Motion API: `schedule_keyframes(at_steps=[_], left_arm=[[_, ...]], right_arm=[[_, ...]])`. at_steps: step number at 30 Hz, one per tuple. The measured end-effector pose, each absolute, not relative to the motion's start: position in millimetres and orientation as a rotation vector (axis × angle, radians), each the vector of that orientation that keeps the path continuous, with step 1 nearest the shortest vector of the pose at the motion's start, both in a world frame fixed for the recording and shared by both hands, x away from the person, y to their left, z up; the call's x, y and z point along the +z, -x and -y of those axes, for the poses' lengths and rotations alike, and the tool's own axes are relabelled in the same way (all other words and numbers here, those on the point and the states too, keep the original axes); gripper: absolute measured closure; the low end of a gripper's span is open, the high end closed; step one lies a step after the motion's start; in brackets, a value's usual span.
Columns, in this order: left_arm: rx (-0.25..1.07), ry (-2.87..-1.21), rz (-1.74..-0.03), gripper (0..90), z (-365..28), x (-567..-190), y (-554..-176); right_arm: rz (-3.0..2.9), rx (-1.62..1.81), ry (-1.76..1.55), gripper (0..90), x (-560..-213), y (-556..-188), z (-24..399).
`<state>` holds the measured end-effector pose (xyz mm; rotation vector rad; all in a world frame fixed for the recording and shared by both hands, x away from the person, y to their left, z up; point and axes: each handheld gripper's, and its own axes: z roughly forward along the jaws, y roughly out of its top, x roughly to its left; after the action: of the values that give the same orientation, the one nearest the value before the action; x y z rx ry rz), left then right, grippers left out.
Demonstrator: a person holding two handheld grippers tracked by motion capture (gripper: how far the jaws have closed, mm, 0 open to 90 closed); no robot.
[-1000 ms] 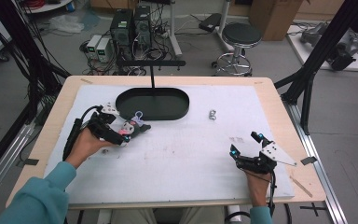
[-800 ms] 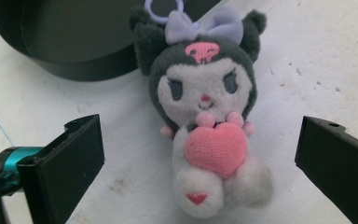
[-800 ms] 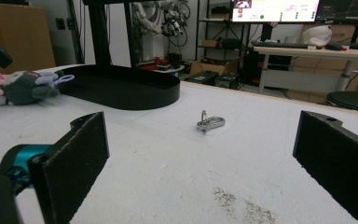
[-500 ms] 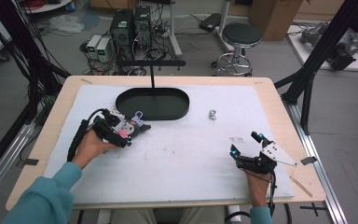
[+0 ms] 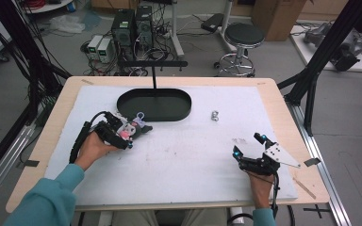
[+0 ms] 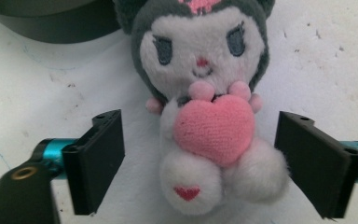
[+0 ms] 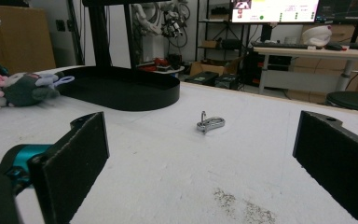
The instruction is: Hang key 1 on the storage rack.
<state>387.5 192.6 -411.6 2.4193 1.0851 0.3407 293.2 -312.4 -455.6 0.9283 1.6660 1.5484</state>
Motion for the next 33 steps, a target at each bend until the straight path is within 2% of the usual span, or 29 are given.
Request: schedule_keyframes(at_steps=[5,10,18,33], left_arm=[[0.323,-2.442,-1.102,30.2,-191.9,-414.0,-388.2],[0.323,-2.445,-1.093,46.3,-189.6,-413.3,-386.9],[0.323,-2.448,-1.086,50.6,-190.7,-411.8,-386.6],[0.353,-2.393,-1.048,52.9,-195.3,-402.8,-382.5]], right_arm=[[-1.667,1.548,-0.928,2.6,-455.5,-293.3,312.7],[-1.667,1.551,-0.927,2.7,-455.6,-293.4,312.5],[-1.668,1.551,-0.926,2.7,-455.5,-293.3,312.7],[-1.669,1.549,-0.924,2.7,-455.5,-293.2,312.6]])
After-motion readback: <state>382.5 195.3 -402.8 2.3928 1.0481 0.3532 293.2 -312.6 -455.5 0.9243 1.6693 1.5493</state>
